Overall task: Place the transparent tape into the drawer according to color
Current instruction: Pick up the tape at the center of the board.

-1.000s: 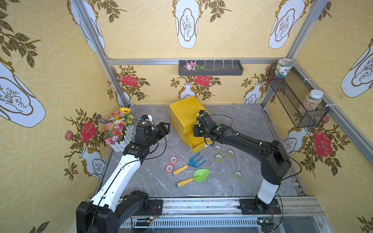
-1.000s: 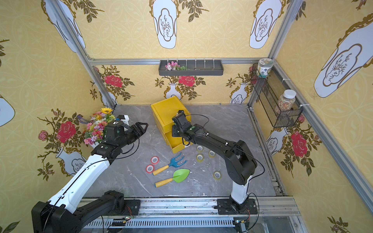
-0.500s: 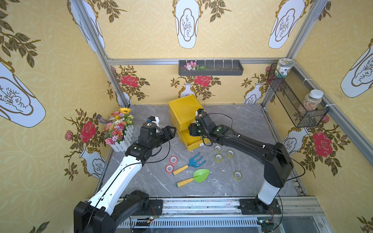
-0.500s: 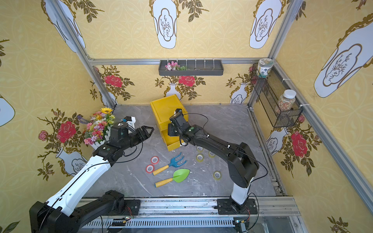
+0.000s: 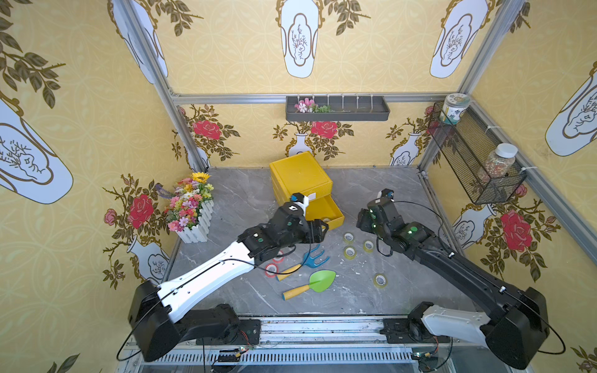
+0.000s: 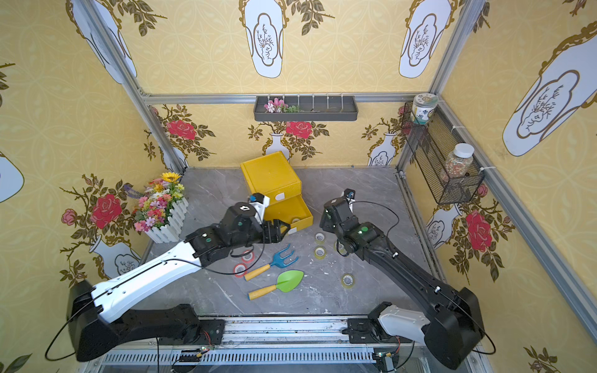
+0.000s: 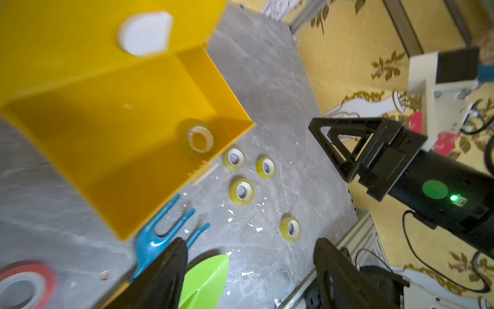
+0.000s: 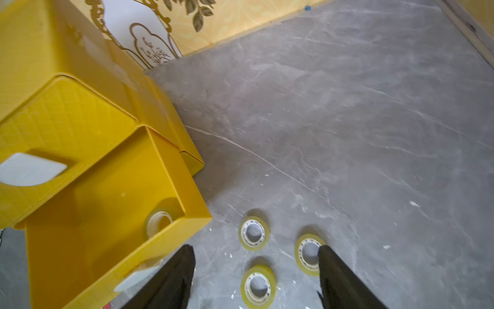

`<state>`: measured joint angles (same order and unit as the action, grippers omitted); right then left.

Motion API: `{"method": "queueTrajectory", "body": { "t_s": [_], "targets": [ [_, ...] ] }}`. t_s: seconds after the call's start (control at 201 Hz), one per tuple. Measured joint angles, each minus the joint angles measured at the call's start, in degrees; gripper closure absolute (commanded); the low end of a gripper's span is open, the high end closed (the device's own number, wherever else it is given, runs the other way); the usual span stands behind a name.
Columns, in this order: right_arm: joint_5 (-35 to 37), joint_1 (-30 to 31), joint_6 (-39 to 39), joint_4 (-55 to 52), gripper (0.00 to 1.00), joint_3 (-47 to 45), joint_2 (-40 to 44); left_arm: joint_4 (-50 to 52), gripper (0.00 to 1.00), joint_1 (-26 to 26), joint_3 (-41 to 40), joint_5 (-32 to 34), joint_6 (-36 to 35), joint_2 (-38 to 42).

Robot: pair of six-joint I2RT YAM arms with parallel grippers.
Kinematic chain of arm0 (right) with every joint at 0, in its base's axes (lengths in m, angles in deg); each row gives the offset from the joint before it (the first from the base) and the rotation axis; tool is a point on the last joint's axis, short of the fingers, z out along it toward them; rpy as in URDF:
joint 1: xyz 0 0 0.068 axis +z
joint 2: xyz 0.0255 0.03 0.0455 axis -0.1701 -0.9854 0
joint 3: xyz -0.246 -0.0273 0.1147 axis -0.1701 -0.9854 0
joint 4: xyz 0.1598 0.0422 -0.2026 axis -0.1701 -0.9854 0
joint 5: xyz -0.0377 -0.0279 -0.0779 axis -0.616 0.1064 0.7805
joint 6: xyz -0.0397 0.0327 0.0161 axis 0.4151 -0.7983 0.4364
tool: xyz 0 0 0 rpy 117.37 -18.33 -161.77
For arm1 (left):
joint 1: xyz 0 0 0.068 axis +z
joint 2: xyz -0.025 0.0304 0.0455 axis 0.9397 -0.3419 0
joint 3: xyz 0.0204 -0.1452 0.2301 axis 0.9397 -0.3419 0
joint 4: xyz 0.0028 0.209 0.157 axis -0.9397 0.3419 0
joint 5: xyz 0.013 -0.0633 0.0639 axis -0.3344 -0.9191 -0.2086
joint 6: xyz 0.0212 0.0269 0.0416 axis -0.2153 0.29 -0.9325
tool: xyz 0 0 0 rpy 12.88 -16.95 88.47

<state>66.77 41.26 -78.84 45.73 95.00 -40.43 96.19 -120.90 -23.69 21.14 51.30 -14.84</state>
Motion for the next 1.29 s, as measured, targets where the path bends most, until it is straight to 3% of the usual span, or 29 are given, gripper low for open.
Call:
{"method": "queueTrajectory", "body": {
  "t_s": [0.11, 0.269, 0.622, 1.016, 1.295],
  "targets": [
    [1.3, -2.1, -1.6, -3.1, 0.22, -1.9, 3.6, 0.7, 0.2, -4.1, 5.7, -2.1, -1.7, -10.4],
    [3.0, -4.6, -3.1, -6.3, 0.21, -4.2, 8.1, 0.9, 0.21, -4.9, 12.6, -5.5, -3.9, -22.9],
    [4.4, -5.7, -4.1, -9.2, 0.21, -5.9, 12.8, 3.3, 0.24, -5.6, 23.6, -6.6, -7.7, -41.2],
    [4.7, -6.1, -4.1, -9.4, 0.2, -6.1, 14.7, 6.9, 0.3, -6.1, 27.6, -2.3, -9.9, -48.1],
    [4.8, -6.5, -4.1, -9.4, 0.2, -6.1, 15.4, 6.9, 0.43, -7.6, 29.7, 0.2, -11.8, -50.1]
  ]
}}
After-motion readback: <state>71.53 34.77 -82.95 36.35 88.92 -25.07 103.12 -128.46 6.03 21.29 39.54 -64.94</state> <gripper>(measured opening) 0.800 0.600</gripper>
